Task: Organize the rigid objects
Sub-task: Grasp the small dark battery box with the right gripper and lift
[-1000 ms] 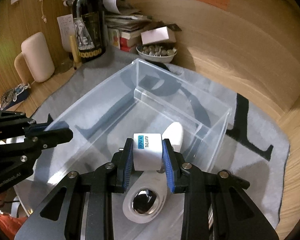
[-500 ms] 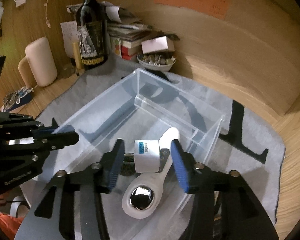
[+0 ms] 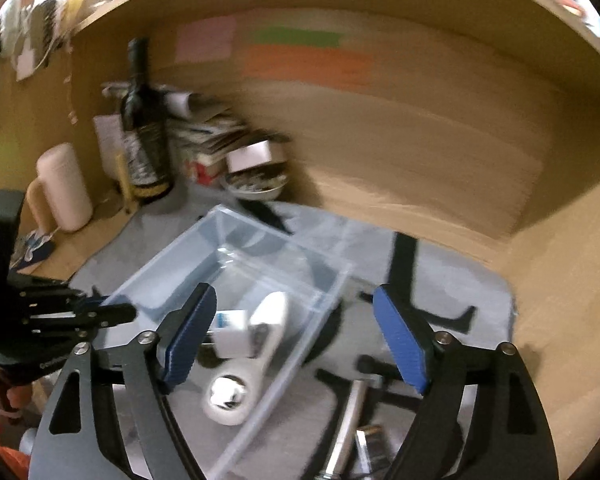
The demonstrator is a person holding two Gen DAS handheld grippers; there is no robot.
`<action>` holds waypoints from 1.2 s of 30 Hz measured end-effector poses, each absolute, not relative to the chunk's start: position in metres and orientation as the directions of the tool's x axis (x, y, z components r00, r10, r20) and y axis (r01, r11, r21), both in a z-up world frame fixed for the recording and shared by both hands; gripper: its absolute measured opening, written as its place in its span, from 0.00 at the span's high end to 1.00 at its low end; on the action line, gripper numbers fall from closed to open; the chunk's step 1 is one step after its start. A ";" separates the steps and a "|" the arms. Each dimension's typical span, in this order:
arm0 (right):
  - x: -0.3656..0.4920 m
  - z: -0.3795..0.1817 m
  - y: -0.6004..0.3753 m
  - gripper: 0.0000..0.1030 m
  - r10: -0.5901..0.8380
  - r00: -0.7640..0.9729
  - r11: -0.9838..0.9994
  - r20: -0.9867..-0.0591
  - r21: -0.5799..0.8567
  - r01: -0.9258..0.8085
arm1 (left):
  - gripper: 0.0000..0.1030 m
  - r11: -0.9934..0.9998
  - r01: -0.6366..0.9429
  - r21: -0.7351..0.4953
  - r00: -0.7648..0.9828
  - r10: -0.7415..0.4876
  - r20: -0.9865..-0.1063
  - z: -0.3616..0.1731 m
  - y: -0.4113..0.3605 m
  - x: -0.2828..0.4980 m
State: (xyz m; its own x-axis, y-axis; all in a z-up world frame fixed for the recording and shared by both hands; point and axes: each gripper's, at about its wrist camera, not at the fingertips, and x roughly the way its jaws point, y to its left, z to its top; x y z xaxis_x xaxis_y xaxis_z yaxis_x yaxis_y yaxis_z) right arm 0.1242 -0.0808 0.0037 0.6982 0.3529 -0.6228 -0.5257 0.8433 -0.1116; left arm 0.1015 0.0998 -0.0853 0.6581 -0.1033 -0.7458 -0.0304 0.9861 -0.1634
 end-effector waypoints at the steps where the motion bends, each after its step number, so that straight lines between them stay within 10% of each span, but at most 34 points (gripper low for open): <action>1: 0.125 0.005 -0.087 0.23 0.340 0.708 0.853 -0.619 -0.113 -0.509 | 0.92 0.986 -0.030 -0.163 0.658 -0.103 -0.746 -0.085 0.100 0.102; 30: 0.124 -0.105 -0.191 0.23 0.119 0.542 0.962 -0.832 -0.039 -0.272 | 0.92 0.985 -0.033 -0.167 0.660 -0.104 -0.744 -0.085 0.102 0.101; 36: 0.128 -0.103 -0.189 0.50 0.135 0.550 0.958 -0.824 -0.034 -0.286 | 0.92 0.985 -0.034 -0.168 0.660 -0.105 -0.744 -0.085 0.102 0.102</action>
